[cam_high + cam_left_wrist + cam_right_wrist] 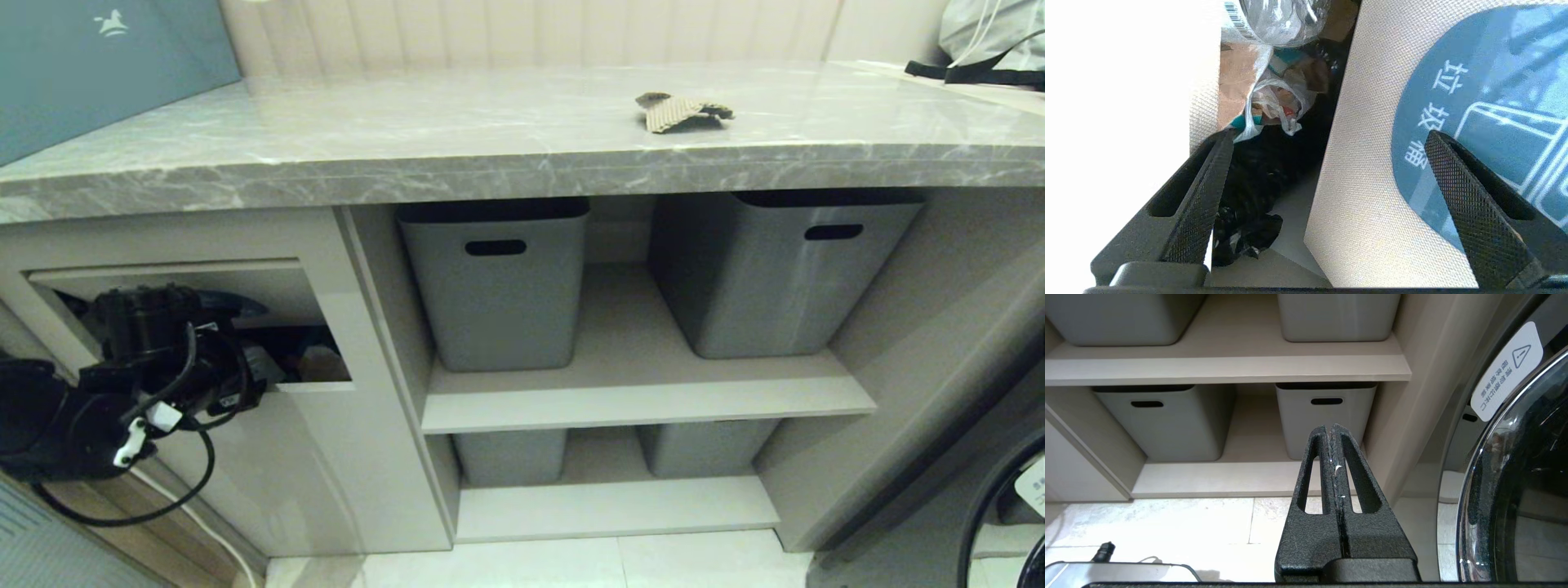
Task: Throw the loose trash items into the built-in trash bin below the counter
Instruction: Put the garbage in the trash can
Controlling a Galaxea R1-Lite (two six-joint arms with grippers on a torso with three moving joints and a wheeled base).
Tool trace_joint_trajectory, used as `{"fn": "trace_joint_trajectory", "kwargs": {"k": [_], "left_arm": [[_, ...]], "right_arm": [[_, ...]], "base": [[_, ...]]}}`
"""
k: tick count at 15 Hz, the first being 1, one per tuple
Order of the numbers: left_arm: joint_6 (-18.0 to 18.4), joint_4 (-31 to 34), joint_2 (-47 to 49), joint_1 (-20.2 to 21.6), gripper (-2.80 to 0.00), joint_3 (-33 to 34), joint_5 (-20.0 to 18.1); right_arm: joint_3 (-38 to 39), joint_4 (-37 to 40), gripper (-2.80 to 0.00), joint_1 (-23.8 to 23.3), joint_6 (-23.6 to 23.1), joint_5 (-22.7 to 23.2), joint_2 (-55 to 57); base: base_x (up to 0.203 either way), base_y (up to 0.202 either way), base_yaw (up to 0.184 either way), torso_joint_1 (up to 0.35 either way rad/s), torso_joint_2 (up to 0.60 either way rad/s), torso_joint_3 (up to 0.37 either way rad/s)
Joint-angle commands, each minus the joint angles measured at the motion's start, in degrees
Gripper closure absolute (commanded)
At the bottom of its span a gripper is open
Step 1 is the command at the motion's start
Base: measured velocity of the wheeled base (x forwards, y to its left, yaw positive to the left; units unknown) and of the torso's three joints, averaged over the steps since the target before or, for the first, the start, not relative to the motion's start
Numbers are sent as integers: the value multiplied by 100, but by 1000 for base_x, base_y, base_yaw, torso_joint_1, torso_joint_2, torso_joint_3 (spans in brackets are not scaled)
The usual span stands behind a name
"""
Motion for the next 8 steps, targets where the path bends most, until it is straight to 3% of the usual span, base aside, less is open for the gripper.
{"fn": "trace_joint_trajectory", "kwargs": {"k": [1, 7, 8], "left_arm": [[-3, -44, -138, 3, -280, 75, 14], [574, 55, -1714, -21, -280, 1040, 112], [735, 124, -2061, -43, -226, 1272, 148]], "right_arm": [[0, -2, 0, 6, -6, 0, -4], [0, 6, 0, 6, 20, -9, -4], [0, -1, 0, 5, 21, -9, -4]], "base": [[0, 0, 0, 0, 0, 0], [0, 0, 0, 0, 0, 0], [0, 0, 0, 0, 0, 0]]}}
